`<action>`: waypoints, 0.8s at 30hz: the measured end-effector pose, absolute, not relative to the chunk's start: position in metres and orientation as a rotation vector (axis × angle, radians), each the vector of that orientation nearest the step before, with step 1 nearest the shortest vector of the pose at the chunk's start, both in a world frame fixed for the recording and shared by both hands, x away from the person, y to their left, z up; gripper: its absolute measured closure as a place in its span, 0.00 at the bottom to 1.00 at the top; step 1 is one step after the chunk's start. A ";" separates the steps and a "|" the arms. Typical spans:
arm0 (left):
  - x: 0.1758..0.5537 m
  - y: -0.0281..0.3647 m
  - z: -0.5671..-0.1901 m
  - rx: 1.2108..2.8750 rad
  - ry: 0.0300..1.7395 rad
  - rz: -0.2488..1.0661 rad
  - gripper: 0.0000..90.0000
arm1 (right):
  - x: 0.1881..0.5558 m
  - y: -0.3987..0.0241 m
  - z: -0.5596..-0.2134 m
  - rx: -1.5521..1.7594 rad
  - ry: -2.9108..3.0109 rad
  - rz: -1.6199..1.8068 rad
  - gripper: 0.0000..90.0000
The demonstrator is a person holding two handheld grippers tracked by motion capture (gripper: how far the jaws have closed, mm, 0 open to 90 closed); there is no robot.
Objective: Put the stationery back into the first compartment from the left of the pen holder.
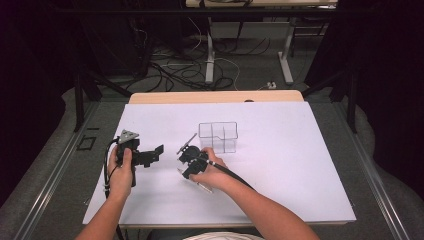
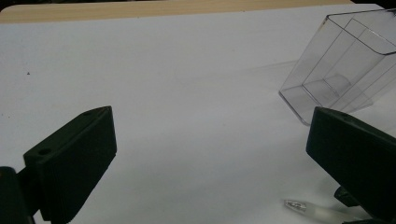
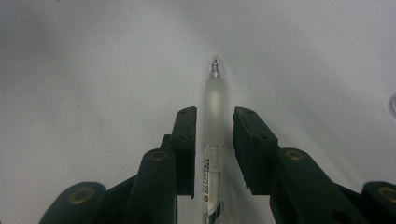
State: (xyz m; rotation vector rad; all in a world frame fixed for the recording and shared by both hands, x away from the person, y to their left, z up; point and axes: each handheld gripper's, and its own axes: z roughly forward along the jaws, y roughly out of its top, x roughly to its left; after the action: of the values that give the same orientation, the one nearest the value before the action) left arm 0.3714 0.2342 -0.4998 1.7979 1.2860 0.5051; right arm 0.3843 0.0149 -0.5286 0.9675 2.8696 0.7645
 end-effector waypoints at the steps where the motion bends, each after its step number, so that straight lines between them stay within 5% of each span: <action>1: 0.371 0.234 -0.500 1.798 1.286 0.506 0.02 | 0.385 0.016 -0.530 0.969 2.870 0.766 0.79; 24: 0.372 0.234 -0.500 1.803 1.287 0.499 0.02 | 0.388 0.021 -0.537 1.019 2.867 0.721 0.88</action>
State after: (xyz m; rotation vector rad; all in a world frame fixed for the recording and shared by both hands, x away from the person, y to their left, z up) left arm 0.3718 0.2336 -0.5004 1.8027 1.2867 0.4986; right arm 0.3884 0.0215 -0.5371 1.0187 2.8669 0.7215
